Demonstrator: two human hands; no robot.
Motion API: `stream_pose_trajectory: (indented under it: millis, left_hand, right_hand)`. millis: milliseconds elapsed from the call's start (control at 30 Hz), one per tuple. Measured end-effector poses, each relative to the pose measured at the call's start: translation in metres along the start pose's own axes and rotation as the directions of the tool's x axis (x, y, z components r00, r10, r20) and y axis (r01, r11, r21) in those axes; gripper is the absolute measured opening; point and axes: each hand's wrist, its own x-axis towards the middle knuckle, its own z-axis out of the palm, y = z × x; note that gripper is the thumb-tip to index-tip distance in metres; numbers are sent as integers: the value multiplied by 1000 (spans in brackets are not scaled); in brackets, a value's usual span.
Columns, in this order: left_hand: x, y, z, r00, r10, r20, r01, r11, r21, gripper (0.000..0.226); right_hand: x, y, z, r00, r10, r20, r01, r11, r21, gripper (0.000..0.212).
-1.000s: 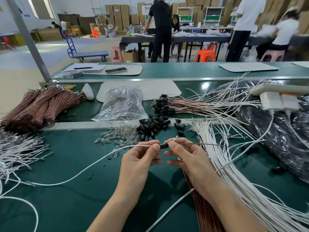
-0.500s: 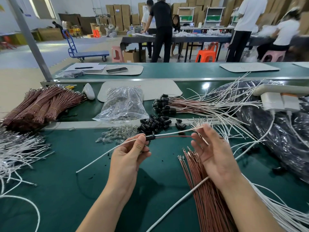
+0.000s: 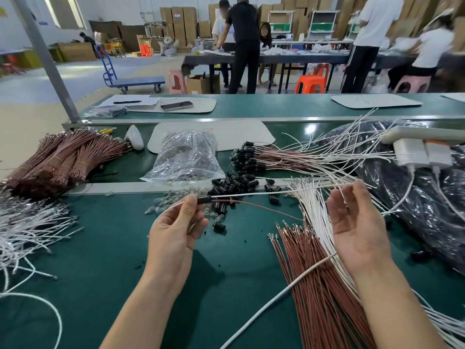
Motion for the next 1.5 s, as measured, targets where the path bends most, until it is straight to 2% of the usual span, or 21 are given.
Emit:
stream_pose_trajectory:
  millis: [467,533,633,700,767,867,1000,1067,1133,1167,1233,1300,1333,1367,1400,1433,1500]
  left_hand:
    - [13,16,-18,995,-3,-101,-11,991,-133,18]
    - [14,16,-18,993,-16,-117,-5,984,-177,20]
    - [15,18,-19,987,-107,-117,58,929,-364,19]
    - [16,21,-20,979,-178,-95,104,848,-520,17]
    - [17,23,-22,979,-179,-94,79,767,-636,18]
    - [18,24,-24,980,-164,-115,40,722,-690,19]
    - [18,22,-23,980,-171,-100,66,757,-650,21]
    - [16,18,-18,980,-168,-106,77,812,-578,19]
    - [14,11,-14,980,-132,-148,57,903,-426,19]
    - [13,7,-13,980,-98,-174,36,943,-331,21]
    - [11,2,-12,979,-38,-202,0,983,-186,22]
    - [10,1,-12,981,-16,-191,-10,991,-137,21]
    - [9,0,-12,984,-19,-179,-4,992,-127,21]
    - [8,-2,-11,986,-24,-164,4,993,-119,21]
    - [7,-4,-10,989,-30,-147,14,994,-107,22]
    - [6,-7,-9,991,-32,-130,21,996,-85,23]
    - [4,-13,-8,994,-3,-110,5,1000,17,26]
  right_hand:
    - [5,-7,-4,986,-64,-156,78,993,85,12]
    - [5,-9,-5,994,-39,-101,51,991,121,16]
    - [2,0,-1,992,68,102,-81,988,131,27]
    - [-3,9,6,959,176,221,-185,983,18,31]
    - [-8,17,13,908,272,319,-250,962,-108,37]
    - [-13,16,19,864,342,371,-286,937,-198,43]
    - [-7,-6,11,910,258,324,-254,966,-56,54]
    - [-4,-9,7,928,301,220,-281,952,-118,62]
    - [-3,-4,5,932,344,111,-316,924,-215,64]
    - [-4,-1,6,930,354,99,-332,925,-187,62]
    - [-3,-3,6,939,304,159,-315,948,50,52]
    - [2,-13,2,960,170,224,-245,897,367,43]
    - [4,-20,1,964,97,249,-200,882,427,47]
    - [7,-23,-1,965,57,256,-148,925,349,56]
    - [9,-22,-3,977,31,213,-58,991,122,66]
    - [9,-17,-5,984,20,179,11,986,-168,75]
    - [7,-2,-4,986,-18,168,114,806,-581,76]
